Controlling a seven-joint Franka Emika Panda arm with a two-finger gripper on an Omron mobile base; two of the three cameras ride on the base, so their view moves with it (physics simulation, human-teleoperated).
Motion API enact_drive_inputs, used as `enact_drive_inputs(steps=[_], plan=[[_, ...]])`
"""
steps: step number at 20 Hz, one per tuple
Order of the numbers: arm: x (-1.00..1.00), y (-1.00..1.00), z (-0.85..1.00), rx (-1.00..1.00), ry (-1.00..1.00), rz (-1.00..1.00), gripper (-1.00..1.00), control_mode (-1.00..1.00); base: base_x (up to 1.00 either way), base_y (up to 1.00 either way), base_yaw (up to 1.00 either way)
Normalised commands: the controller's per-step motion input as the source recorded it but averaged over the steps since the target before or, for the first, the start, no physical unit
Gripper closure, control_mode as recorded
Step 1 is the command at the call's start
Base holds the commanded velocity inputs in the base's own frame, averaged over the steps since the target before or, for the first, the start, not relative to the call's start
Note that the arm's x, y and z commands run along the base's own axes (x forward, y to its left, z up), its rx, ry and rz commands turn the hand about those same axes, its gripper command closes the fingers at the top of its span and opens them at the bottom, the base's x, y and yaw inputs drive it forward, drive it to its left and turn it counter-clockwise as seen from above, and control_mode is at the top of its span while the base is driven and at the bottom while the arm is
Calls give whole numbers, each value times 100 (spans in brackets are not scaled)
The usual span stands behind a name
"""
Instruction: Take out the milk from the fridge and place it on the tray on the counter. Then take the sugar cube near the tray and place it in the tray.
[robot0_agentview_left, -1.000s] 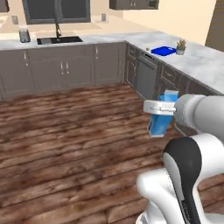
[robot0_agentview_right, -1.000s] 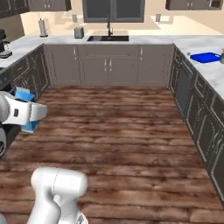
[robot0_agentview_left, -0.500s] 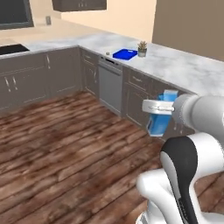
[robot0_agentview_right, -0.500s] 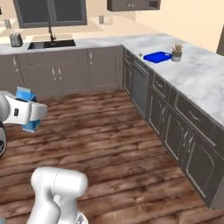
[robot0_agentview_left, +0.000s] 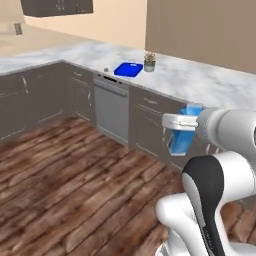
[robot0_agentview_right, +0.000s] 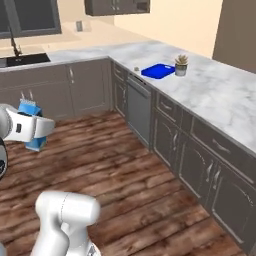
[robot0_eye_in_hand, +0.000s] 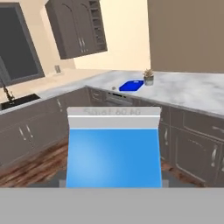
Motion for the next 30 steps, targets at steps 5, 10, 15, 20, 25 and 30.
enact_drive_inputs(steps=[5, 10, 15, 20, 25, 30], plan=[[0, 0, 0, 0, 0, 0, 100, 100, 100, 46, -39], [0, 0, 0, 0, 0, 0, 100, 100, 100, 95, -45], [0, 0, 0, 0, 0, 0, 100, 100, 100, 100, -50], [0, 0, 0, 0, 0, 0, 100, 100, 100, 100, -49], [0, 0, 0, 0, 0, 0, 100, 100, 100, 100, -47], [0, 0, 0, 0, 0, 0, 100, 100, 82, 100, -37]])
